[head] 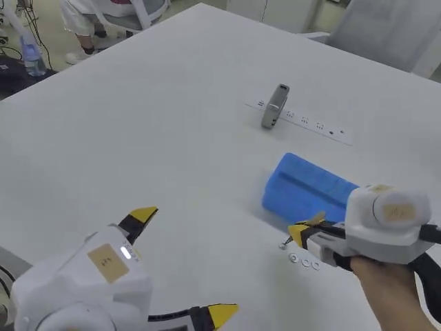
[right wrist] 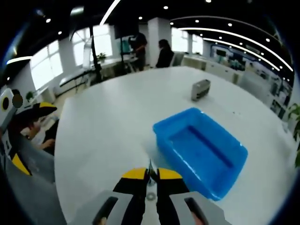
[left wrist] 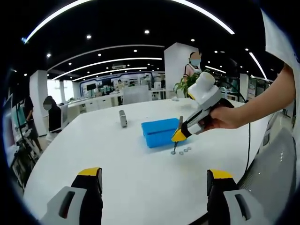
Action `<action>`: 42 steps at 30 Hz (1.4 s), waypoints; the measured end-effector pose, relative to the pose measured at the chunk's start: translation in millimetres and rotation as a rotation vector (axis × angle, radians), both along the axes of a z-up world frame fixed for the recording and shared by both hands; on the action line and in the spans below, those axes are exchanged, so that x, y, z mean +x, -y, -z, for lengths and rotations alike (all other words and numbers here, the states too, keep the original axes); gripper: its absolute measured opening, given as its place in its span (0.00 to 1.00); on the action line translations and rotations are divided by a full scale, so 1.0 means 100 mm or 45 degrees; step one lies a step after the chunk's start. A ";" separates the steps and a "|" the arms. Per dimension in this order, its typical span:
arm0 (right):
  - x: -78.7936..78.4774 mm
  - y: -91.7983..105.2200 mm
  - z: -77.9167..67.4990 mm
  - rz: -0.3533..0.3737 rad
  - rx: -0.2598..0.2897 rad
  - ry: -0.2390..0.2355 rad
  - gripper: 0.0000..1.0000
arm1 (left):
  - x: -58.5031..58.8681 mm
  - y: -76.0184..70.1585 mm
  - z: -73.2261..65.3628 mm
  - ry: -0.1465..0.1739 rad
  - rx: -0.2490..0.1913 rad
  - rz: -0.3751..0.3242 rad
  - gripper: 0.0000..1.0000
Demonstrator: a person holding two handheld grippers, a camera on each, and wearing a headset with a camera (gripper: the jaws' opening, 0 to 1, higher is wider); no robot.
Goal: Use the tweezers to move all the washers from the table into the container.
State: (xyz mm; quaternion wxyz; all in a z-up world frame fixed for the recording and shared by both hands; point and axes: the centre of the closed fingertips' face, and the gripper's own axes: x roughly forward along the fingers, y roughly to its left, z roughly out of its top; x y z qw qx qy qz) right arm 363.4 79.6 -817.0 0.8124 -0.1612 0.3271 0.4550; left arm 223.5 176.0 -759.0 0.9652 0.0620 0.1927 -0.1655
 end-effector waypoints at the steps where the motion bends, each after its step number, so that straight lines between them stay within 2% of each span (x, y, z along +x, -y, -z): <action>1: 0.01 -0.01 0.00 -0.001 0.004 -0.003 0.03 | 0.00 0.00 0.00 -0.001 -0.002 0.003 0.95; 8: 0.03 -0.02 0.01 0.028 0.015 -0.028 0.03 | 0.00 0.01 0.00 -0.002 -0.002 0.008 0.94; 18: 0.03 -0.03 0.01 -0.006 -0.005 0.019 0.02 | -0.01 0.02 0.01 -0.008 0.000 0.012 0.93; 26: 0.06 -0.03 0.04 0.004 -0.023 -0.012 0.02 | -0.01 0.02 0.01 -0.009 0.004 0.015 0.93; 33: 0.00 -0.11 -0.21 -0.015 0.036 -0.001 0.02 | -0.01 0.02 0.02 -0.013 0.017 0.016 0.93; 42: 0.18 -0.17 -0.60 0.013 0.124 0.089 0.02 | -0.01 0.01 0.03 -0.019 0.027 0.018 0.92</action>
